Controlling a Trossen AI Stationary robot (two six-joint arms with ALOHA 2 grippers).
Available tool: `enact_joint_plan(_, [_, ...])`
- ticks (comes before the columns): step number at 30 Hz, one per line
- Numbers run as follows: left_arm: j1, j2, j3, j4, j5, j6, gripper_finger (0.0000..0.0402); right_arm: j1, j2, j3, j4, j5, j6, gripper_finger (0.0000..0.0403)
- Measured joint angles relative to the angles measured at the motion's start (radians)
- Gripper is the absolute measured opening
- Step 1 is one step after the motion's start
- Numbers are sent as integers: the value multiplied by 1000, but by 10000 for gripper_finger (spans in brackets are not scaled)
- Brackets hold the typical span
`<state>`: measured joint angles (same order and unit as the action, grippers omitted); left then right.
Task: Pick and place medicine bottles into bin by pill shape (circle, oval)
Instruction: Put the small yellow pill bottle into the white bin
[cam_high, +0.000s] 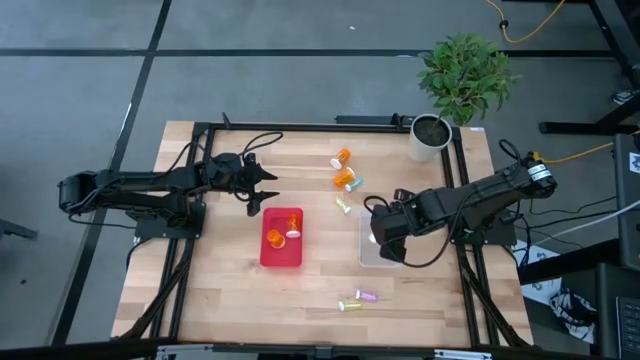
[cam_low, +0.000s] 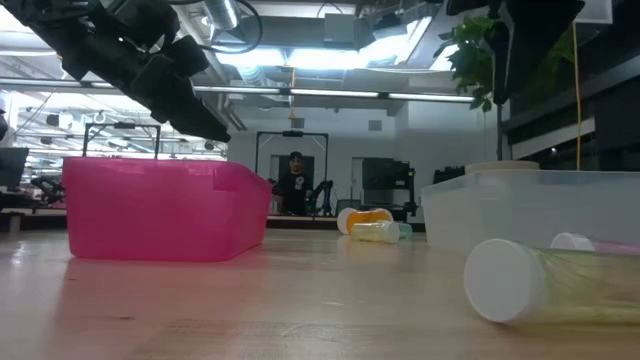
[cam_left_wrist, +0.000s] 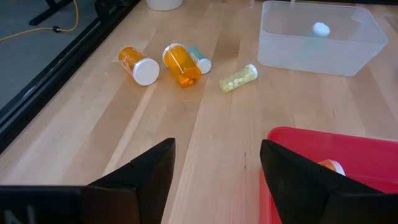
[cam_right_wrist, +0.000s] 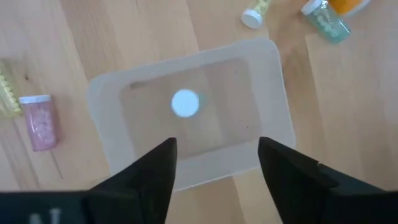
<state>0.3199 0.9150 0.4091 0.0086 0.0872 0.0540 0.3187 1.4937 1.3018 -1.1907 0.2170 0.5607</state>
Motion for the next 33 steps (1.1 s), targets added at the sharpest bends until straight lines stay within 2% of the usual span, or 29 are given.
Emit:
enact_joint_plan(2, [0, 0, 0, 0, 0, 0, 229, 0, 0, 0, 20, 39, -16, 235])
enact_joint_plan(8, [0, 0, 0, 0, 0, 0, 229, -11, 0, 0, 141, 274, -19, 237])
enact_joint_plan(10, [0, 0, 0, 0, 0, 0, 229, -28, 0, 0, 192, 291, -20, 237])
enact_joint_plan(17, [0, 0, 0, 0, 0, 1, 229, -129, 40, 0, 285, 176, -104, 237])
enact_joint_plan(22, [0, 0, 0, 0, 0, 1, 229, -227, 135, 0, 300, 117, -149, 237])
enact_joint_plan(27, [0, 0, 0, 0, 0, 0, 229, -314, 224, 0, 401, 35, -226, 237])
enact_joint_plan(33, [0, 0, 0, 0, 0, 1, 229, -402, 333, 0, 507, 8, -265, 237])
